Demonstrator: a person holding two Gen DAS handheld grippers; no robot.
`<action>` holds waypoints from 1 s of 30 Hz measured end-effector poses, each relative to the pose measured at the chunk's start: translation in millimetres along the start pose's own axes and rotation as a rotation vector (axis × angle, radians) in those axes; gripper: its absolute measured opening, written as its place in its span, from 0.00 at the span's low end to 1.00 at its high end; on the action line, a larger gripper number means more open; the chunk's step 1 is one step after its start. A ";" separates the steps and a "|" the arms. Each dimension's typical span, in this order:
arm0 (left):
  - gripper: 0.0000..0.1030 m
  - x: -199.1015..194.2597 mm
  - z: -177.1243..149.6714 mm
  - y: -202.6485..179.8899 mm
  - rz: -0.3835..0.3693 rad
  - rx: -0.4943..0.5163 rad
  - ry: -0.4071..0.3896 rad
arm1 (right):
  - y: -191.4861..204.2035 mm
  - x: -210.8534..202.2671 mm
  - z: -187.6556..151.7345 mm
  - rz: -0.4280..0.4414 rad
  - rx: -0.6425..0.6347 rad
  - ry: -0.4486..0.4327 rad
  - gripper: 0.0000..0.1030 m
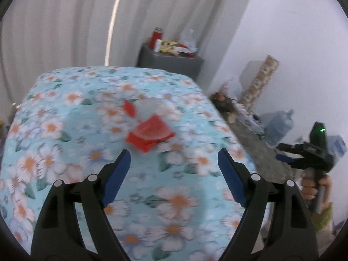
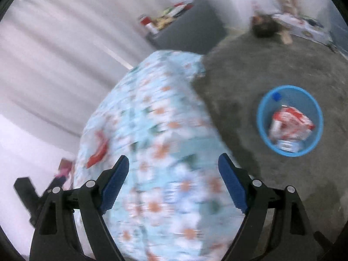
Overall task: Collect trash
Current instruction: 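Move both open grippers over the bed toward the red packet and clear cup, then grasp the red snack packet with the left gripper while the right gripper grasps the clear cup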
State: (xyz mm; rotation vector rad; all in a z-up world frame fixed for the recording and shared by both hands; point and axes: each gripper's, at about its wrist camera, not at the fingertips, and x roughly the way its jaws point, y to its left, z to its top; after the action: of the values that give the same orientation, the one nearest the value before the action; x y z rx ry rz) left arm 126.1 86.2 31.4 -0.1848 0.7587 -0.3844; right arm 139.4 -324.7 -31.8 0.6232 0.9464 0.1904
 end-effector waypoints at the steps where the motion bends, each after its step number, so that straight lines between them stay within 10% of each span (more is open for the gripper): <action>1: 0.75 0.1 -2.1 6.0 0.009 -0.007 0.000 | 12.2 6.0 -0.9 0.020 -0.022 0.012 0.79; 10: 0.75 11.4 -21.5 42.2 0.122 -0.026 0.078 | 169.5 75.7 -12.9 0.160 -0.464 0.077 0.81; 15: 0.75 21.6 -24.9 55.1 0.104 -0.054 0.106 | 227.2 138.7 -0.1 0.100 -0.589 0.097 0.82; 24: 0.75 39.2 -24.4 68.4 0.073 -0.112 0.118 | 248.5 223.1 1.0 -0.106 -0.712 0.202 0.80; 30: 0.73 50.4 -23.0 69.6 0.018 -0.153 0.125 | 229.4 205.2 16.9 -0.013 -0.571 0.168 0.66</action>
State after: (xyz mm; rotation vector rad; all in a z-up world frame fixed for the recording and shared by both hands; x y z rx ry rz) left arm 162.3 128.9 -37.8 -0.2995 0.9133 -0.3232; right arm 298.5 -60.8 -35.9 0.0744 0.9984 0.4871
